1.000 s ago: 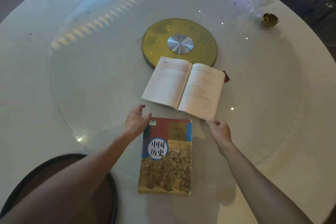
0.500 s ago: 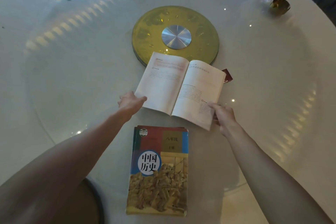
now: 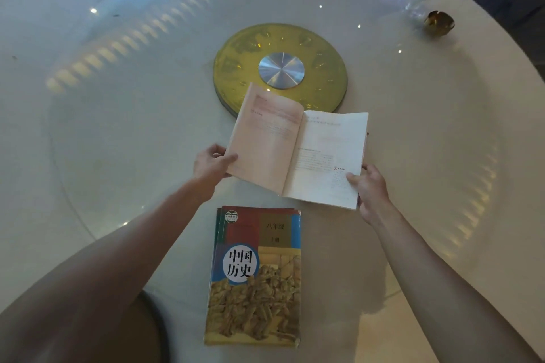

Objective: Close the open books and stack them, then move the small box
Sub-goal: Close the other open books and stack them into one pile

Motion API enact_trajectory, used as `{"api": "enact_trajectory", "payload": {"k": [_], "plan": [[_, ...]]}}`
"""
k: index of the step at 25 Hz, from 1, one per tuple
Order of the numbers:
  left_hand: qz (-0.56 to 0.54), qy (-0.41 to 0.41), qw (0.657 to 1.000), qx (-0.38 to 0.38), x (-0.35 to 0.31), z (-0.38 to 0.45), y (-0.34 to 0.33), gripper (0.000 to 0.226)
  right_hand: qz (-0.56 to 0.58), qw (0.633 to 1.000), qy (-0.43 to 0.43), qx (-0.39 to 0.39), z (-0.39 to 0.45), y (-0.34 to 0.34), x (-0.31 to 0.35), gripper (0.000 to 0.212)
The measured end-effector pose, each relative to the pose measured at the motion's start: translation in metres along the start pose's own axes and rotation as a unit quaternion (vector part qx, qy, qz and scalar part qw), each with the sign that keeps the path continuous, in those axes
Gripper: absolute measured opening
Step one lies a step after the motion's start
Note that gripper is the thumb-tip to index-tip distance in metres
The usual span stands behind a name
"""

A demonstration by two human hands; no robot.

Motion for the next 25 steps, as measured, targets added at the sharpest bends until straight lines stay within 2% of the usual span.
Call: {"api": "enact_trajectory", "payload": {"k": [5,11,16,18,20,22,23,25], "plan": [[-0.034,-0.083,0.991,0.104,-0.043,-0.059,-0.016,0.013,-0.011,0.997,0.058,0.047,-0.042,-0.024,0.032,0.033],[-0.024,-0.143,0.979,0.147,-0.057,-0.139,-0.039,0.015,0.062,0.992,0.065,0.085,-0.106,-0.046,0.043,0.040],[0.064,-0.178,0.962,0.196,-0.035,-0.192,-0.049,0.038,0.084,0.986,0.060,0.133,-0.157,-0.051,0.035,0.044],[0.059,-0.180,0.964,0.184,-0.023,-0.201,-0.040,0.039,0.089,0.982,0.062,0.153,-0.172,-0.048,0.028,0.049],[0.097,-0.202,0.970,0.094,-0.013,-0.200,-0.018,0.037,0.092,0.979,0.056,0.171,-0.186,-0.043,0.021,0.051],[0.112,-0.148,0.982,0.024,0.004,-0.194,0.006,0.057,0.096,0.975,0.048,0.193,-0.198,-0.037,0.013,0.053],[0.085,-0.089,0.992,0.022,0.016,-0.191,0.014,0.063,0.096,0.974,0.044,0.203,-0.202,-0.035,0.010,0.055],[0.009,-0.006,0.998,0.059,0.037,-0.189,0.021,0.052,0.089,0.971,0.040,0.216,-0.211,-0.030,0.004,0.056]]}}
Point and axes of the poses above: each hand's wrist, its own z-axis towards the middle knuckle, its own y-axis out of the back of the hand, x = y × z, the point moved 6 cm from there along z, towards the middle knuckle, and after that the axes turned 1 degree about y, right-handed, at the moved point
